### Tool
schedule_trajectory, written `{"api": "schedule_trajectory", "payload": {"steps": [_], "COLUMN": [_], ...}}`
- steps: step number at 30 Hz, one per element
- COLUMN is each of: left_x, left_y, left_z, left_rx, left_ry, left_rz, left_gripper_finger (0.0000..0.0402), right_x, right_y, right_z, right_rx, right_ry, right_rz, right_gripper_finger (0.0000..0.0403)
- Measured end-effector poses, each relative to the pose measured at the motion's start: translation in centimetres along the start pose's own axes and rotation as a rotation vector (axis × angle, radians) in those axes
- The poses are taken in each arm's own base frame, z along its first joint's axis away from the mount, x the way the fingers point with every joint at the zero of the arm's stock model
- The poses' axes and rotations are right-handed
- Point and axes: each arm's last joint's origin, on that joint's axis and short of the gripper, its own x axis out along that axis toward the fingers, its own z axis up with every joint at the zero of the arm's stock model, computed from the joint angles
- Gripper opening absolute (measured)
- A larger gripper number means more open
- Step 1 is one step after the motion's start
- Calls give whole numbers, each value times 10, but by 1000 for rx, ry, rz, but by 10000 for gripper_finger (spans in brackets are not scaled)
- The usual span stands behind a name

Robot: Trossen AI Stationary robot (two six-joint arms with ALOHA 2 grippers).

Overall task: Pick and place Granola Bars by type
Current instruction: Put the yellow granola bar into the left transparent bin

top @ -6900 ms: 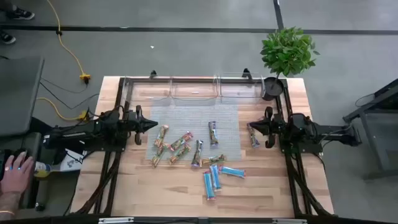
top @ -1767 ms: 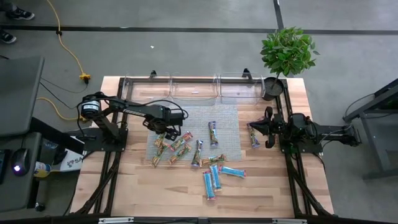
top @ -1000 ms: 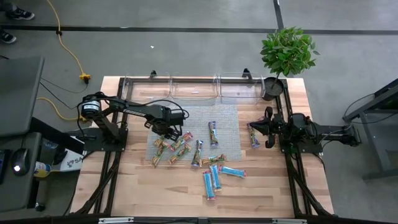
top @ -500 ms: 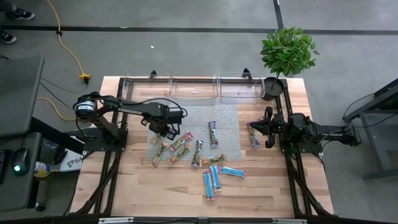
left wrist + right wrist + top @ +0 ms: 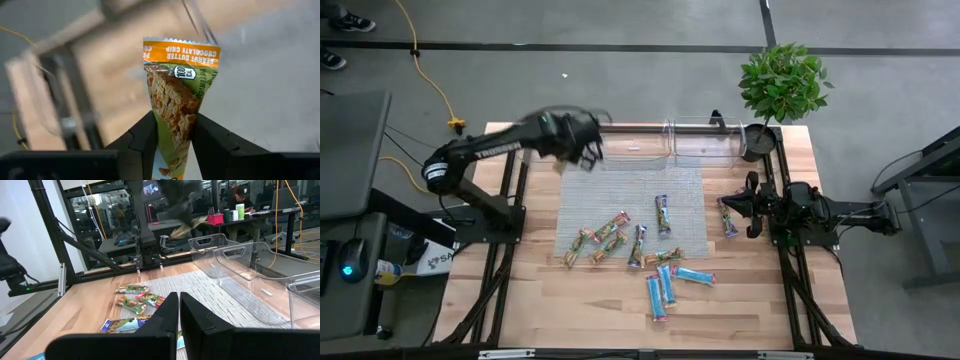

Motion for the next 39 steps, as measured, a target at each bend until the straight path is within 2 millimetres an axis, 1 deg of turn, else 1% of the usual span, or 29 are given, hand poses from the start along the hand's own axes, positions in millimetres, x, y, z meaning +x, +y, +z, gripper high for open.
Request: {"api": "schedule_trajectory", "payload": {"steps": [2,5,7,10,15,21,27,31,34,36,39], "left_x": [3,19,33,55,88,117,127,128,127,125,112], "left_y": [17,42,55,67,72,62,56,56,55,54,48], "left_z": [18,39,47,54,58,57,57,57,57,57,52], "left_rx": [-63,-176,-242,-316,-372,-364,-329,-312,-286,-252,-154], "left_ry": [-30,-16,23,63,106,158,184,186,203,215,229], "left_rz": [24,14,-31,-84,-100,-112,-141,-150,-195,-254,-375], "left_gripper_finger": [110,110,110,110,110,110,121,147,167,177,181], "right_x": [0,0,0,0,0,0,0,0,0,0,0], "right_y": [0,0,0,0,0,0,0,0,0,0,0], "right_z": [0,0,0,0,0,0,0,0,0,0,0], "right_rx": [0,0,0,0,0,0,0,0,0,0,0], "right_ry": [0,0,0,0,0,0,0,0,0,0,0], "right_rz": [0,0,0,0,0,0,0,0,0,0,0], "right_gripper_finger": [0,0,0,0,0,0,0,0,0,0,0]}}
